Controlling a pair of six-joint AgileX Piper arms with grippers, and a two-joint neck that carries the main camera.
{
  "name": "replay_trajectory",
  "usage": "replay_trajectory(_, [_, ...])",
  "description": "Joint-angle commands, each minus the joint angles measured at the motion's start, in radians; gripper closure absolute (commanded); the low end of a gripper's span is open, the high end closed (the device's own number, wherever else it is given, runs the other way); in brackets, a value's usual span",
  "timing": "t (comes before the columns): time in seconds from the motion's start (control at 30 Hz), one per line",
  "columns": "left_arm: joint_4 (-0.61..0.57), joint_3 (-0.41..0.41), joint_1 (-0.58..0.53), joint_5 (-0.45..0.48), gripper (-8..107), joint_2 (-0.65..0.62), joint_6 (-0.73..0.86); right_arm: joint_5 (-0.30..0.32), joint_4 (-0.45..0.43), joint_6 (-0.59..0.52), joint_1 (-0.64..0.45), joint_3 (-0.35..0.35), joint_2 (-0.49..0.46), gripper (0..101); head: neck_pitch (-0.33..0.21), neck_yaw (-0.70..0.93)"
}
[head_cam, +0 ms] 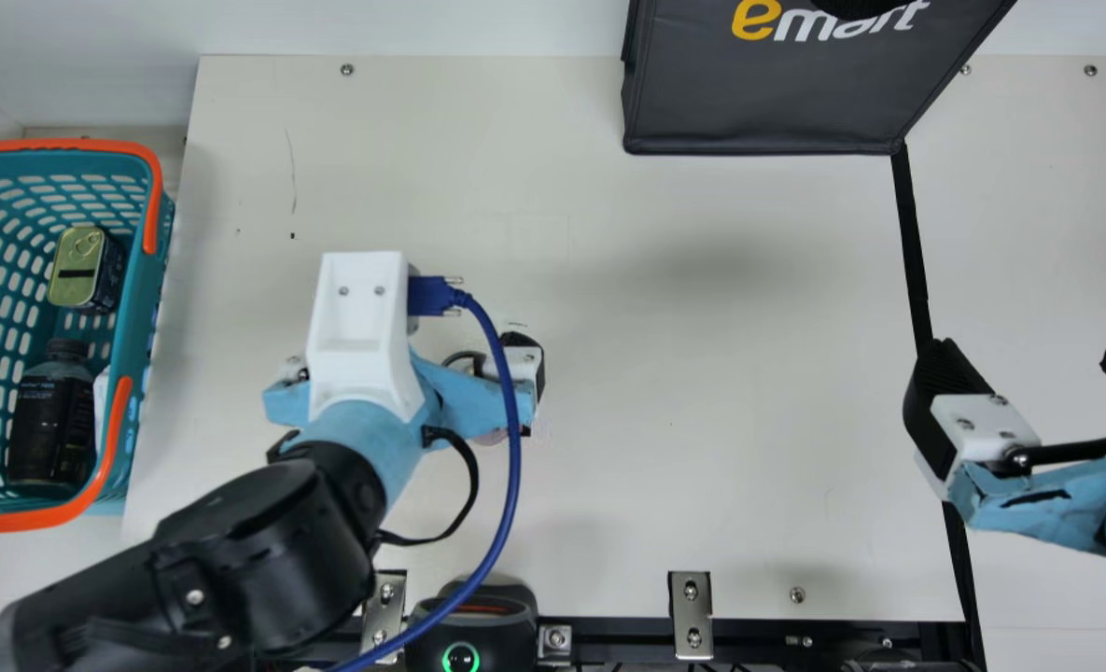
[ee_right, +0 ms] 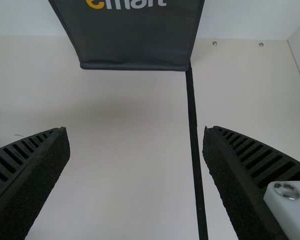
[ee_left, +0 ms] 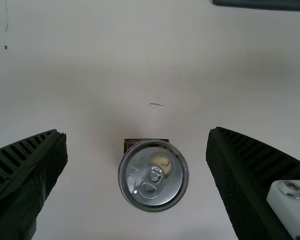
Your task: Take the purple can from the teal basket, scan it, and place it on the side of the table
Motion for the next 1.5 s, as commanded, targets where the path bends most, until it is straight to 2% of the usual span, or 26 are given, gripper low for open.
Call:
replay_trajectory(0.0, [0.003, 0.001, -0.005, -0.001, 9, 0.012, -0.007, 0.0, 0.0, 0.0, 0.0, 0.0, 0.0, 6, -0.029, 0.002])
replay_trajectory(0.8, [-0.001, 0.031, -0.023, -0.038, 9, 0.122, -0.055, 0.0, 0.0, 0.0, 0.0, 0.0, 0.0, 6, -0.029, 0.002])
replay_trajectory(1.27, [-0.001, 0.037, -0.031, -0.046, 102, 0.122, -0.035, 0.0, 0.0, 0.0, 0.0, 0.0, 0.0, 6, -0.029, 0.002])
replay_trajectory(1.3, [0.003, 0.038, -0.034, -0.048, 107, 0.117, -0.025, 0.0, 0.0, 0.0, 0.0, 0.0, 0.0, 6, -0.029, 0.002])
replay_trajectory(1.47, [0.011, 0.054, -0.045, -0.076, 107, 0.08, 0.061, 0.0, 0.0, 0.0, 0.0, 0.0, 0.0, 6, -0.029, 0.002])
